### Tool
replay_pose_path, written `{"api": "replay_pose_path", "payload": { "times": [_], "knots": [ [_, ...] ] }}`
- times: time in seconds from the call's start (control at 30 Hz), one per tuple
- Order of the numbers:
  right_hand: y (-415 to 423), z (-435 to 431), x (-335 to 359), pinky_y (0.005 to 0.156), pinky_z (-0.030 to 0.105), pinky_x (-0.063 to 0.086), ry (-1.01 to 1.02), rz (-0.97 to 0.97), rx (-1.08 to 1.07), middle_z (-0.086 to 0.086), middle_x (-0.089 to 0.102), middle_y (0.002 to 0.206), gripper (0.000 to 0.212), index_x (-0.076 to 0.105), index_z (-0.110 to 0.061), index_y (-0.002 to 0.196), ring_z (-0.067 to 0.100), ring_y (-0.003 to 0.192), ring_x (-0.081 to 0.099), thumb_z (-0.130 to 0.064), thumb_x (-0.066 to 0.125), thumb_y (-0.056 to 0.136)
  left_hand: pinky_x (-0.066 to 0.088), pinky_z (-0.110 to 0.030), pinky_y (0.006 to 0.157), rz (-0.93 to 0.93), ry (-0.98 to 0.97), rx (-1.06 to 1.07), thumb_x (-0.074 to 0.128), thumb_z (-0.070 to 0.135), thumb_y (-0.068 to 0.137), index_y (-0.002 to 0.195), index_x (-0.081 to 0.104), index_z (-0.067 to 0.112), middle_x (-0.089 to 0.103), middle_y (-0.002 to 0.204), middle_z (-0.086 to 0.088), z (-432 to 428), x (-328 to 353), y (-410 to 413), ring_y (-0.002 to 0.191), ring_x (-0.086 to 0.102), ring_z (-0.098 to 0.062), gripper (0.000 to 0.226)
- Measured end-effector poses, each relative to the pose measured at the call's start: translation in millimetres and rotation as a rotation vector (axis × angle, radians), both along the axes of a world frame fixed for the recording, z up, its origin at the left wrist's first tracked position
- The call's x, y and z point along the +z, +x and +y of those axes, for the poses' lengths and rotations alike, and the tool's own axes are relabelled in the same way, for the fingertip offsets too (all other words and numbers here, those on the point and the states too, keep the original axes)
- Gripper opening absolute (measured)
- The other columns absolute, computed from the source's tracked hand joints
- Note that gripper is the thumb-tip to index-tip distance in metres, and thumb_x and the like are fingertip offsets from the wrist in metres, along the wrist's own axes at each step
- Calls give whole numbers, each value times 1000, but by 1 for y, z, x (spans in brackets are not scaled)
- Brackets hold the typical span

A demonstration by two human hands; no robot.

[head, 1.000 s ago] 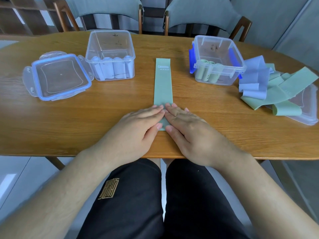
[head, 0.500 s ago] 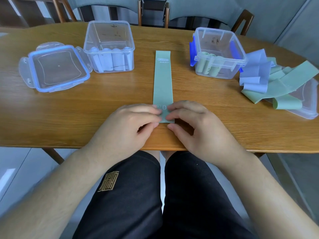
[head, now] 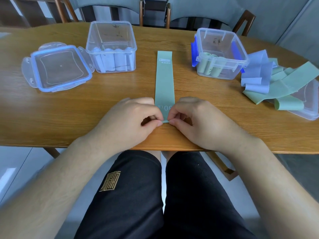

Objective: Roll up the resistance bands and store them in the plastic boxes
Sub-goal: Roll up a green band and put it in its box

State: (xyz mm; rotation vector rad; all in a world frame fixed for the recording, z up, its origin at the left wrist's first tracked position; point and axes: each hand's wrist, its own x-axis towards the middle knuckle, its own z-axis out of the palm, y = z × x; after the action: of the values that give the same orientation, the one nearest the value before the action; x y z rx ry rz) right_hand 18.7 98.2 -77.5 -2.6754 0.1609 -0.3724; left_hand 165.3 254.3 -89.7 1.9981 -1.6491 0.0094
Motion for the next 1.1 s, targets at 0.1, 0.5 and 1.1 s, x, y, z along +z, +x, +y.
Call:
{"api": "replay_pose_path", "payload": {
  "times": [0.1,0.5,1.1],
  "knots": [
    [5,-3,2,73,21,45,16,45,3,-7,60,84,8,66,-17,88,8,79,54,-10,63,91,48,-35,80,-7,10,-10,66,26,92,87,71,28,58,81,14,-4,4,3,79,58,-6,7],
    [10,0,-7,76,11,39,-26,-59,-47,-5,58,86,11,67,-13,89,5,80,47,-3,62,88,42,-30,74,-102,24,-77,58,18,95,92,67,26,53,85,15,-14,6,10,81,48,-5,12],
    [4,-5,-9,77,6,36,41,-67,-65,-11,61,90,14,68,-16,98,1,81,52,-5,64,91,46,-39,83,-262,-49,-126,50,20,101,100,68,20,55,90,12,-6,-3,16,94,51,-15,17]
  ]
}}
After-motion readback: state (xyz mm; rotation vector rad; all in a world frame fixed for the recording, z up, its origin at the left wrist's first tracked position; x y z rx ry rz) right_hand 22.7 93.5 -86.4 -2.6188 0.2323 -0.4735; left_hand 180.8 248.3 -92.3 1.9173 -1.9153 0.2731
